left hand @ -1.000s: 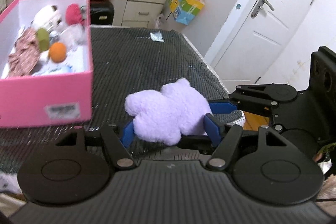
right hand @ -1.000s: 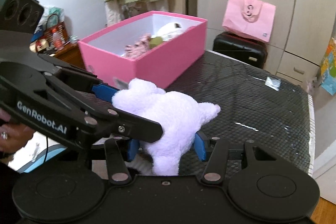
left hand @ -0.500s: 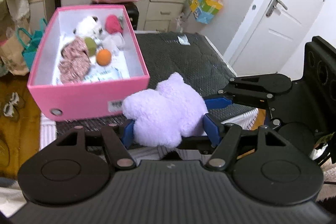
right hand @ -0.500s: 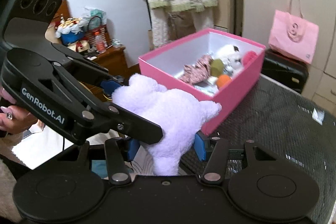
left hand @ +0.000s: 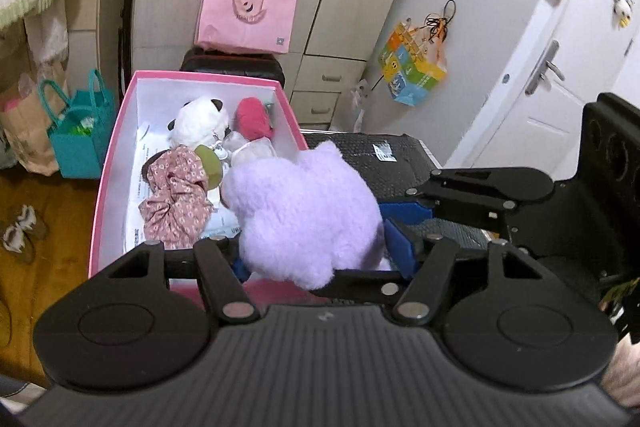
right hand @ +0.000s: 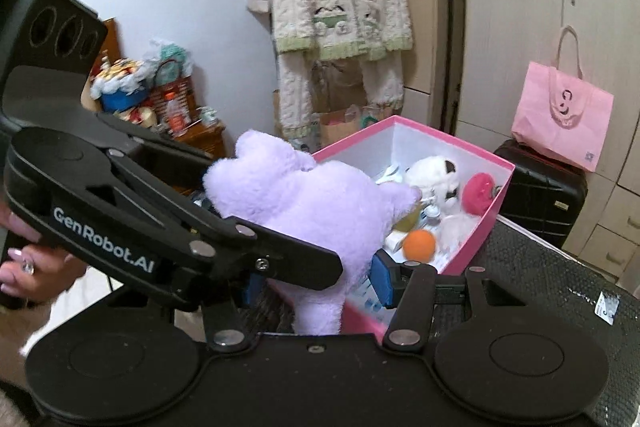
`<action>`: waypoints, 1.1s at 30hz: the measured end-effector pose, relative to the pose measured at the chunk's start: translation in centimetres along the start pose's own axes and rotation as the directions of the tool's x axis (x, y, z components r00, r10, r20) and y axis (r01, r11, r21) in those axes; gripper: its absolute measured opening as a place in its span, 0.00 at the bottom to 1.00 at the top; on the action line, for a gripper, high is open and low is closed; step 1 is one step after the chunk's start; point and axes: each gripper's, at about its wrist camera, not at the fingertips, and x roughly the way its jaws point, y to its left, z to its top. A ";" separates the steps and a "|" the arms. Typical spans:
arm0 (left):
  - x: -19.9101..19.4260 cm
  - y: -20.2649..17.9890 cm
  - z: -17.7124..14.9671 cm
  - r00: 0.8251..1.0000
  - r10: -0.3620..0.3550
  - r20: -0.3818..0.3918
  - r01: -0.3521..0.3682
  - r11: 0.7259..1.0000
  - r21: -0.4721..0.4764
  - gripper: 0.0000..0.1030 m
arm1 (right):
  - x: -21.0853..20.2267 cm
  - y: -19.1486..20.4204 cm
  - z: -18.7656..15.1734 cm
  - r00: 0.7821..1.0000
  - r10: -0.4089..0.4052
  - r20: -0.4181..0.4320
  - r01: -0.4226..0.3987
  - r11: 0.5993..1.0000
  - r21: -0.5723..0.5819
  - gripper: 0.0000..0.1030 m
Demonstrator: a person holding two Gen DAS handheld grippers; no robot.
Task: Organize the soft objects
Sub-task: 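Lower the lilac plush into the box and open the left tool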
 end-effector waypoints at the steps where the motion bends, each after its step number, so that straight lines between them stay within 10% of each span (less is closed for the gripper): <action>1: 0.7 0.5 0.4 1.000 0.003 -0.005 -0.003 1.000 -0.009 0.60 | 0.8 -0.6 0.3 1.000 0.001 -0.006 -0.001 1.000 0.018 0.57; 18: 7.9 6.1 2.0 0.994 -0.018 -0.109 0.004 0.992 -0.128 0.60 | 8.6 -4.8 0.8 0.991 -0.032 -0.132 0.036 0.999 0.024 0.60; 33: 3.8 4.7 1.1 0.993 0.122 0.002 -0.121 0.987 -0.103 0.68 | 4.8 -5.4 0.1 0.996 -0.081 -0.028 0.082 0.996 0.027 0.73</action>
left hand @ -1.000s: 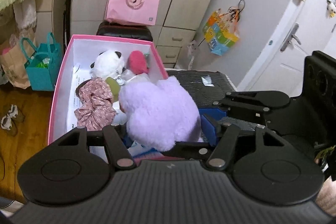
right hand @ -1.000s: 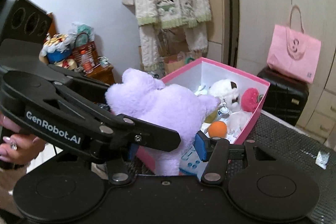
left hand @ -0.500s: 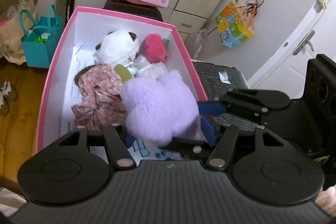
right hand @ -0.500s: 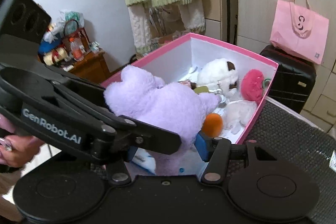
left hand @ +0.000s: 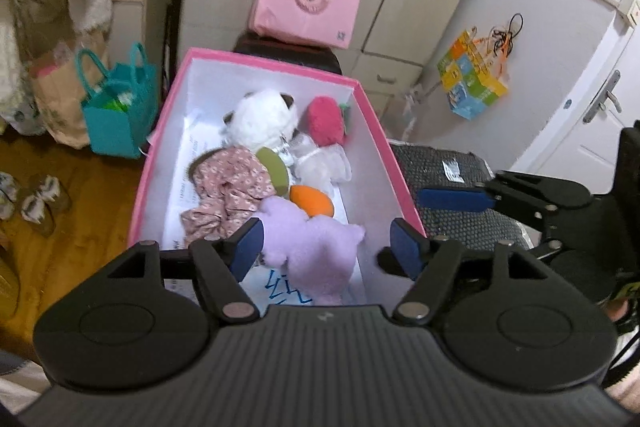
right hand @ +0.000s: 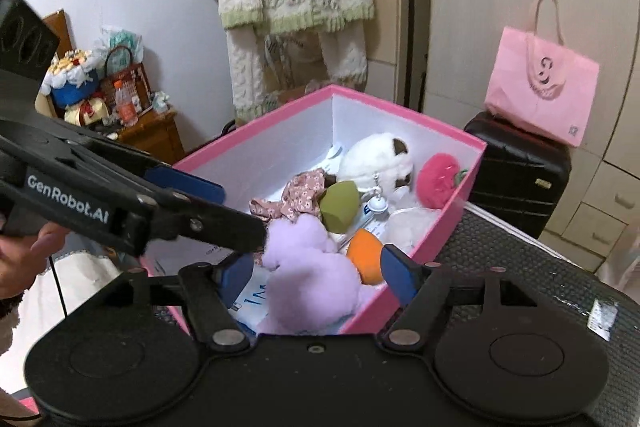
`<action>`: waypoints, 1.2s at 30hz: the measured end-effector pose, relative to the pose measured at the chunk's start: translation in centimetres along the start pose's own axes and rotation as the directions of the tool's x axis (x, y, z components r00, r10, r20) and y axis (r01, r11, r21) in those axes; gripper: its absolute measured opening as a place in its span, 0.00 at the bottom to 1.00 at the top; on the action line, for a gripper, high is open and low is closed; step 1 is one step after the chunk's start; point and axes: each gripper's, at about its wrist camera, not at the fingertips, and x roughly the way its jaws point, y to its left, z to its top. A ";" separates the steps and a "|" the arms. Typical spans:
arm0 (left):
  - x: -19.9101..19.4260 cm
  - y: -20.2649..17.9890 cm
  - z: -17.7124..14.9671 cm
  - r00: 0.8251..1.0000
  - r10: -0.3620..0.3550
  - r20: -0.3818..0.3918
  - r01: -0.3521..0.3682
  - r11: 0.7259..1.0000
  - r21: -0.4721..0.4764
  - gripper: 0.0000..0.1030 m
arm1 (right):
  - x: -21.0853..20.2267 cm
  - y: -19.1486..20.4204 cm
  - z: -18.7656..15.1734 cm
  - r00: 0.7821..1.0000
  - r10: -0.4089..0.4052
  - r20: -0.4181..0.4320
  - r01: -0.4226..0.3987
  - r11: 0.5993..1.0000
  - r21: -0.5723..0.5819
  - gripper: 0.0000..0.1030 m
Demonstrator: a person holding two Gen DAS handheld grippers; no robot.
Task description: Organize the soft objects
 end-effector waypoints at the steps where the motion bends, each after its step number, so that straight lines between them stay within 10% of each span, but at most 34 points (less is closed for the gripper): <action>1: -0.7 -0.4 -0.2 1.000 0.010 0.020 -0.010 1.000 0.015 0.69 | -0.7 0.0 -0.2 1.000 -0.007 0.015 0.007 1.000 0.004 0.73; 13: -6.8 -5.8 -2.4 0.988 0.017 0.151 -0.039 0.988 0.147 0.82 | -9.2 -0.9 -2.9 0.959 -0.044 0.279 0.017 0.995 0.098 0.73; 23: -6.9 -9.2 -3.1 0.989 0.112 0.101 -0.125 0.983 0.132 1.00 | -12.6 -1.4 -3.7 0.951 -0.254 0.176 0.224 0.959 0.174 0.98; 29: -6.7 -10.5 -4.9 0.943 0.319 0.090 -0.330 0.932 0.151 1.00 | -13.5 0.5 -5.6 0.876 -0.472 0.094 0.456 0.877 0.155 0.99; 36: -8.1 -10.8 -8.2 0.937 0.300 0.178 -0.329 0.929 0.168 1.00 | -15.1 2.5 -8.0 0.868 -0.480 0.128 0.448 0.867 0.217 0.99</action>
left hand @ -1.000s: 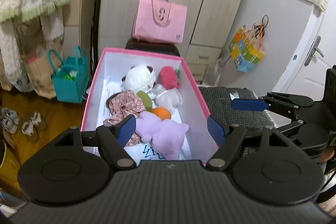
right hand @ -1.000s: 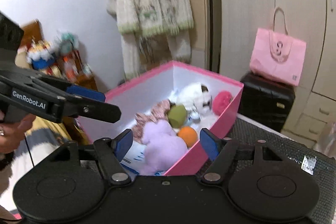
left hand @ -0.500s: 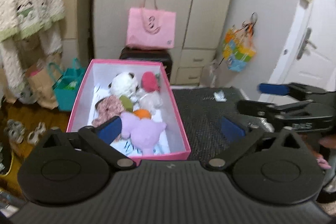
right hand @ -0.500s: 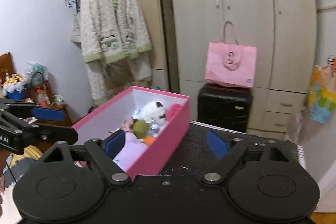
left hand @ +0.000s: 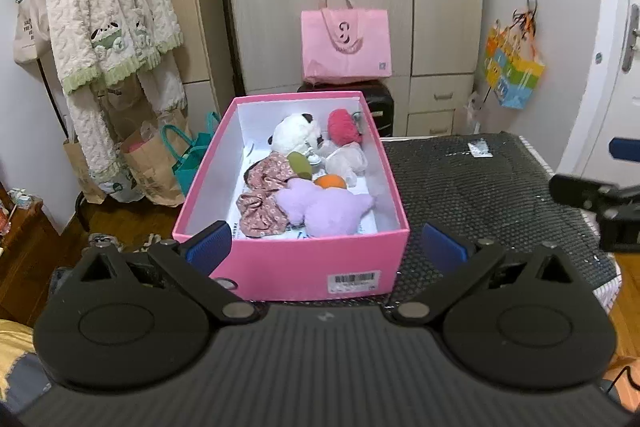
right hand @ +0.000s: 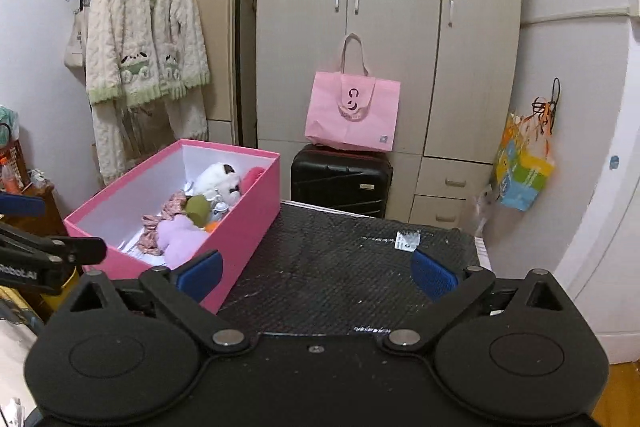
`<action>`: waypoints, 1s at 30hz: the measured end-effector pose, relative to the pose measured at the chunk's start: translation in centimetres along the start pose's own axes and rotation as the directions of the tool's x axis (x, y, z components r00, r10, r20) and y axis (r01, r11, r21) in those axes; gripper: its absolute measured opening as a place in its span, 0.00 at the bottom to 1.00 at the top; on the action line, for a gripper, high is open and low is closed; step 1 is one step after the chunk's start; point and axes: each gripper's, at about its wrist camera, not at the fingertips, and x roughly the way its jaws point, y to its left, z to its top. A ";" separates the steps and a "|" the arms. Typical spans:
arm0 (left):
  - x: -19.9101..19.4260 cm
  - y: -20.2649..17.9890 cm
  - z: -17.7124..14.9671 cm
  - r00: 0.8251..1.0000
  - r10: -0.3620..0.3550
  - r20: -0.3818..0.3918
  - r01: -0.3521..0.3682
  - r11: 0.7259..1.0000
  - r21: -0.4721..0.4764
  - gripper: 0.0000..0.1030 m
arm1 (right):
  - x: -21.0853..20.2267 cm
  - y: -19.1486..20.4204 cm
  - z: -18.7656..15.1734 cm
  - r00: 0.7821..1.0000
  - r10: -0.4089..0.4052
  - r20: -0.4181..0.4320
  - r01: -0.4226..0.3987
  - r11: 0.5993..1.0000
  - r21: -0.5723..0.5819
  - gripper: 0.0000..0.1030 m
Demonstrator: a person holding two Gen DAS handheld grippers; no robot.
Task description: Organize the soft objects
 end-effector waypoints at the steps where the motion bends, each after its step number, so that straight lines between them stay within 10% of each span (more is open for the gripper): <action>1: -0.2 -0.2 -0.3 1.000 0.006 0.012 -0.006 1.000 0.001 1.00 | -0.1 0.3 -0.2 1.000 -0.006 -0.001 0.006 1.000 0.003 0.99; 30: -1.2 -1.9 -3.8 0.998 0.055 0.026 -0.055 0.998 0.013 1.00 | -3.6 1.5 -4.1 0.991 -0.130 -0.035 0.131 0.990 0.057 0.99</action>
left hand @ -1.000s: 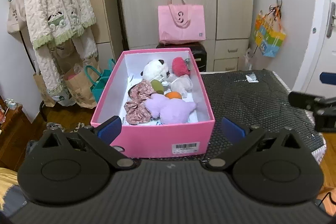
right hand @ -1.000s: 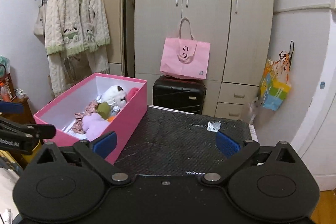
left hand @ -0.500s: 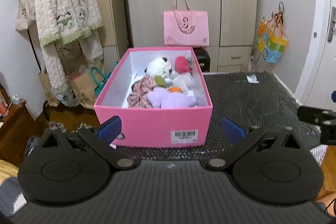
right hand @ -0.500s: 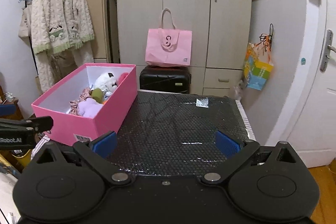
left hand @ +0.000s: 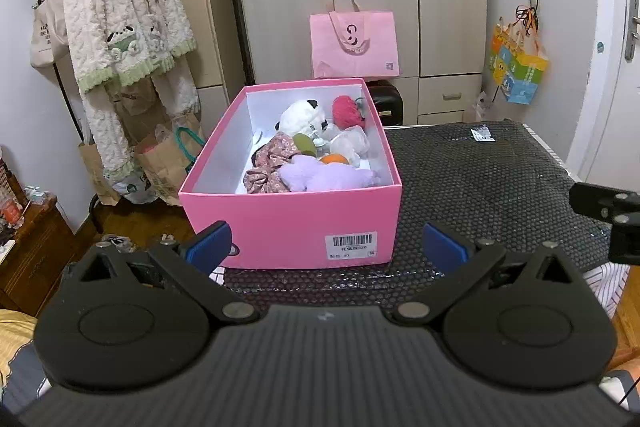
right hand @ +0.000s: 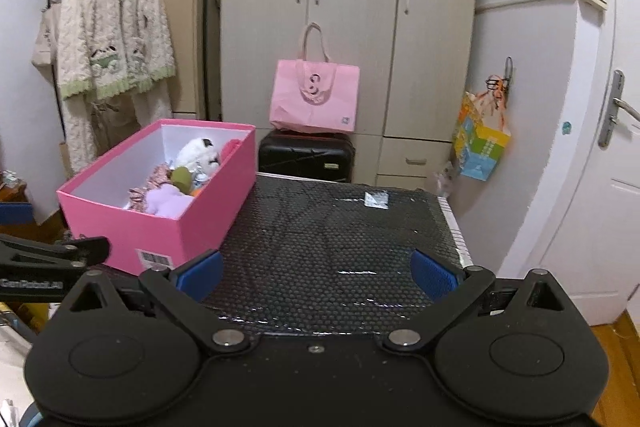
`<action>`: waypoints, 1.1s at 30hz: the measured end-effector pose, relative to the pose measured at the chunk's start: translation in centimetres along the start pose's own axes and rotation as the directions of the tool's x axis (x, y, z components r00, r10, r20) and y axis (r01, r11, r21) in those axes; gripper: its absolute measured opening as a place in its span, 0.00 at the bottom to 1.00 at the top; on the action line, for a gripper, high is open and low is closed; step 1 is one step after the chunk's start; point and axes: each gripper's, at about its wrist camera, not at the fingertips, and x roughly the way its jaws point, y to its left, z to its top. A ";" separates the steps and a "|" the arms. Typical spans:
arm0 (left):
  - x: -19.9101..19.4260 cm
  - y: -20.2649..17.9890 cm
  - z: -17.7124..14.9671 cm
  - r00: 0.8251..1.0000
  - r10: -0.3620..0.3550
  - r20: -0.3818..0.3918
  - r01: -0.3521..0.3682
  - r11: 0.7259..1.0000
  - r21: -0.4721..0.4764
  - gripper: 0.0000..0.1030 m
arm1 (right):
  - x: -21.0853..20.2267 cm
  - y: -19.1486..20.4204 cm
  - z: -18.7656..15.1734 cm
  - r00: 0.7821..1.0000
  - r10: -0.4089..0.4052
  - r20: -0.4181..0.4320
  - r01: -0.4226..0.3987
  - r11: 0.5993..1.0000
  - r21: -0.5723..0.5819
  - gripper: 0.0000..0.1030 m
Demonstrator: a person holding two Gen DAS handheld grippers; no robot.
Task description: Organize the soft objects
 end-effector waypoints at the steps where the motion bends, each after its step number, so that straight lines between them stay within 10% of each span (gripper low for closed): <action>1: 0.0 0.0 0.0 1.000 -0.002 0.000 0.002 1.000 0.001 1.00 | 0.1 0.0 0.0 1.000 -0.002 -0.003 0.002 1.000 0.002 0.99; 33: 0.3 0.1 -0.4 1.000 -0.011 0.002 0.011 1.000 -0.009 1.00 | 0.2 -0.5 -0.7 0.998 -0.064 -0.023 0.065 0.997 0.031 0.99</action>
